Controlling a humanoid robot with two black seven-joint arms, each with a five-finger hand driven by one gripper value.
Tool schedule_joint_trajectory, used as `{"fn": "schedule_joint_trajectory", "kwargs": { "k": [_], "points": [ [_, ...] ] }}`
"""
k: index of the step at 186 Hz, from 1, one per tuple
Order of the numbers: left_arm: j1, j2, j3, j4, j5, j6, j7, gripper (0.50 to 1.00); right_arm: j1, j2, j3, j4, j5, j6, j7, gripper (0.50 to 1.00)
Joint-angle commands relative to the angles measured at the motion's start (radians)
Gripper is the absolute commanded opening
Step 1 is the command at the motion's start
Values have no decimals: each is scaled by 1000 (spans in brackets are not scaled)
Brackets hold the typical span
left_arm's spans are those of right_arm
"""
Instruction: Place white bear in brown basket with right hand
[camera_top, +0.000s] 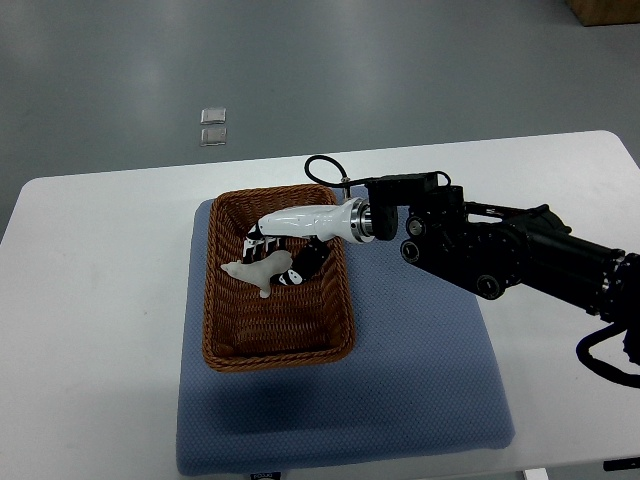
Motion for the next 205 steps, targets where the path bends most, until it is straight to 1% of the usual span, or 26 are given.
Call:
{"fn": "schedule_joint_trajectory", "kwargs": {
  "k": [1,50,62,63,68,70,75,80,86,107,111,115,116,117,118,119,120,132,141,143,145,148,160,165,183,205],
  "points": [
    [0,0,0,0,0,0,0,1000,-5,5,0,-2,-1,-4,0,500],
    [0,0,0,0,0,0,0,1000,-18,13,0,-19,-15,-25,0,500],
    [0,0,0,0,0,0,0,1000,-22,13,0,-21,-15,-27,0,552],
    [0,0,0,0,0,0,0,1000,-22,13,0,-22,-15,-27,0,564],
    [0,0,0,0,0,0,0,1000,-22,13,1,-27,-15,-27,0,580],
    [0,0,0,0,0,0,0,1000,-22,13,1,-31,-13,-27,0,596],
    [0,0,0,0,0,0,0,1000,-24,15,1,-34,-13,-28,0,613],
    [0,0,0,0,0,0,0,1000,-24,15,1,-36,-13,-31,0,649],
    [0,0,0,0,0,0,0,1000,-24,15,1,-38,-13,-33,0,666],
    [0,0,0,0,0,0,0,1000,-22,15,1,-38,-12,-33,2,682],
    [0,0,0,0,0,0,0,1000,-22,15,1,-38,-12,-33,2,693],
    [0,0,0,0,0,0,0,1000,-22,15,1,-38,-12,-33,2,715],
    [0,0,0,0,0,0,0,1000,-22,15,1,-38,-10,-33,2,727],
    [0,0,0,0,0,0,0,1000,-22,15,1,-38,-10,-33,2,727],
    [0,0,0,0,0,0,0,1000,-22,15,1,-38,-10,-33,2,739],
    [0,0,0,0,0,0,0,1000,-22,15,1,-38,-10,-33,2,740],
    [0,0,0,0,0,0,0,1000,-22,15,3,-38,-9,-33,3,752],
    [0,0,0,0,0,0,0,1000,-22,15,3,-36,-7,-33,5,778],
    [0,0,0,0,0,0,0,1000,-21,15,4,-36,-3,-31,8,817],
    [0,0,0,0,0,0,0,1000,-21,15,4,-34,1,-31,9,840],
    [0,0,0,0,0,0,0,1000,-21,15,4,-34,1,-31,9,840],
    [0,0,0,0,0,0,0,1000,-19,15,4,-33,2,-28,9,858],
    [0,0,0,0,0,0,0,1000,-19,10,6,-28,5,-22,11,874],
    [0,0,0,0,0,0,0,1000,-19,7,9,-25,5,-21,11,897],
    [0,0,0,0,0,0,0,1000,-13,-1,21,-22,24,-19,14,901],
    [0,0,0,0,0,0,0,1000,-4,-10,65,-21,114,-18,14,913]
  ]
}}
